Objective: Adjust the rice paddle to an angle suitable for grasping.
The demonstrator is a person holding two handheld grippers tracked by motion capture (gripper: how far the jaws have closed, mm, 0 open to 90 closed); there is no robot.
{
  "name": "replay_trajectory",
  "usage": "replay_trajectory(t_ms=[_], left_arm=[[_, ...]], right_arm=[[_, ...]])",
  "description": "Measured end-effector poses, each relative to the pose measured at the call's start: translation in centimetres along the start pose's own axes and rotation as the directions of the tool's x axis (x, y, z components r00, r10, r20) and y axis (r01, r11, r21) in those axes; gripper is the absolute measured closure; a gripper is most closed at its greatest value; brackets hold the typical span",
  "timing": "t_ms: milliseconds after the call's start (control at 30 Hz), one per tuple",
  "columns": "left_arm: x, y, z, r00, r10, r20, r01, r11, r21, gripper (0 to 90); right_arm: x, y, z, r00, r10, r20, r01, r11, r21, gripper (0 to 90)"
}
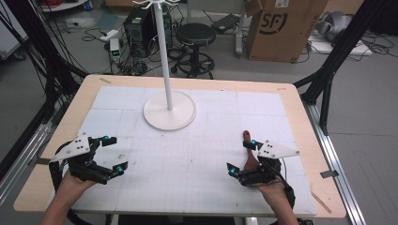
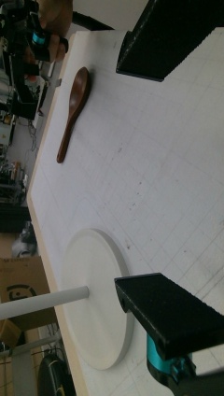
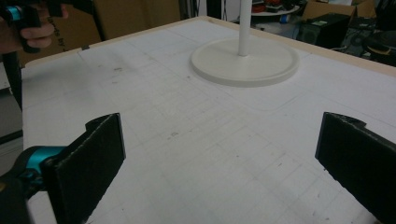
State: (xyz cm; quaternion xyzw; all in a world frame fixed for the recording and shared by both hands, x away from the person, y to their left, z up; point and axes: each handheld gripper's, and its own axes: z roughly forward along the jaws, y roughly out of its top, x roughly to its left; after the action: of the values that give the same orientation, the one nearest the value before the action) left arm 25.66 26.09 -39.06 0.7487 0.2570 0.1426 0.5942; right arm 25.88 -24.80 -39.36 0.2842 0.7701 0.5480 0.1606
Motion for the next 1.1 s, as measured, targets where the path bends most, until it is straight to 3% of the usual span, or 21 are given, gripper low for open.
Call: replay_trajectory(t_ms=[533, 1100], left_arm=[[0.0, 0.0, 0.1, 1.0000, 0.001, 0.003, -0.001, 1.0000, 0.001, 1.7], [0.1, 0.0, 0.1, 1.0000, 0.002, 0.005, -0.002, 1.0000, 0.003, 1.7]], right_arm=[[-0.2, 0.3, -0.4, 1.0000, -0.002, -0.005, 0.002, 1.000, 0.027, 0.3], [-2.2, -0.1, -1.6, 0.9995, -0.030, 0.006, 0.029, 0.989, 0.148, 0.9]])
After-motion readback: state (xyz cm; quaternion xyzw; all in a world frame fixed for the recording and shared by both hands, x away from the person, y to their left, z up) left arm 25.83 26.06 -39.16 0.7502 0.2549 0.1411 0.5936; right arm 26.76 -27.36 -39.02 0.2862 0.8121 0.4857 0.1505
